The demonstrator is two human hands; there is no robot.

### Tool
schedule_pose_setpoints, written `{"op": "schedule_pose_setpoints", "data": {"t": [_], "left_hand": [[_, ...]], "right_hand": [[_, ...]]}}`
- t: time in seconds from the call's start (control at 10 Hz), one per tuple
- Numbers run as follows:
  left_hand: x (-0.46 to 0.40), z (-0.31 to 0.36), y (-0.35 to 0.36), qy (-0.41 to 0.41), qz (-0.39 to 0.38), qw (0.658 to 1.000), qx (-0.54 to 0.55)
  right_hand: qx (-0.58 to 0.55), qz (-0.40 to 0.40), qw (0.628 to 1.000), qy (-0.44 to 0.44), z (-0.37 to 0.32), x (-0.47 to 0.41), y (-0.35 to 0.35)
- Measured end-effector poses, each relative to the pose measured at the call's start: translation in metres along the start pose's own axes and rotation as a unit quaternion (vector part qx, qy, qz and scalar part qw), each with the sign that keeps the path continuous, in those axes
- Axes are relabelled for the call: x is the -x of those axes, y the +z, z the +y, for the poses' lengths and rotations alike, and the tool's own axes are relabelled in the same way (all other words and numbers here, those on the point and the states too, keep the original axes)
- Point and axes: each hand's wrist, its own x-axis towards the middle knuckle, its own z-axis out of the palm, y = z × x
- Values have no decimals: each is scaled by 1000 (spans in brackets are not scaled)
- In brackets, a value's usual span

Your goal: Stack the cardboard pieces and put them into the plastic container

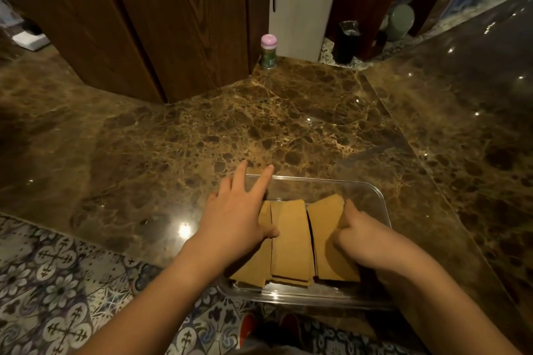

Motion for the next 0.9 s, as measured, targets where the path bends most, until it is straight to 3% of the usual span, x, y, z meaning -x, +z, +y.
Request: {"op": "schedule_pose_setpoints", "data": {"t": [0.3, 0.4, 0.5, 0.6, 0.9], "left_hand": [[-3, -2, 2, 1, 8, 999, 32], [-3, -3, 1, 3, 35, 998, 45], [-6, -1, -3, 25, 88, 996, 6], [-13, -1, -7, 45, 125, 991, -14], [-48, 11, -80, 69, 316, 946, -40]], "right_hand": [[79, 83, 993, 1, -11, 6, 37], [160, 173, 972, -1, -16, 7, 36], [198, 308, 923, -117, -26, 8, 29], [159, 367, 893, -208, -35, -2, 22], [165, 479, 827, -245, -75, -23, -41]]}}
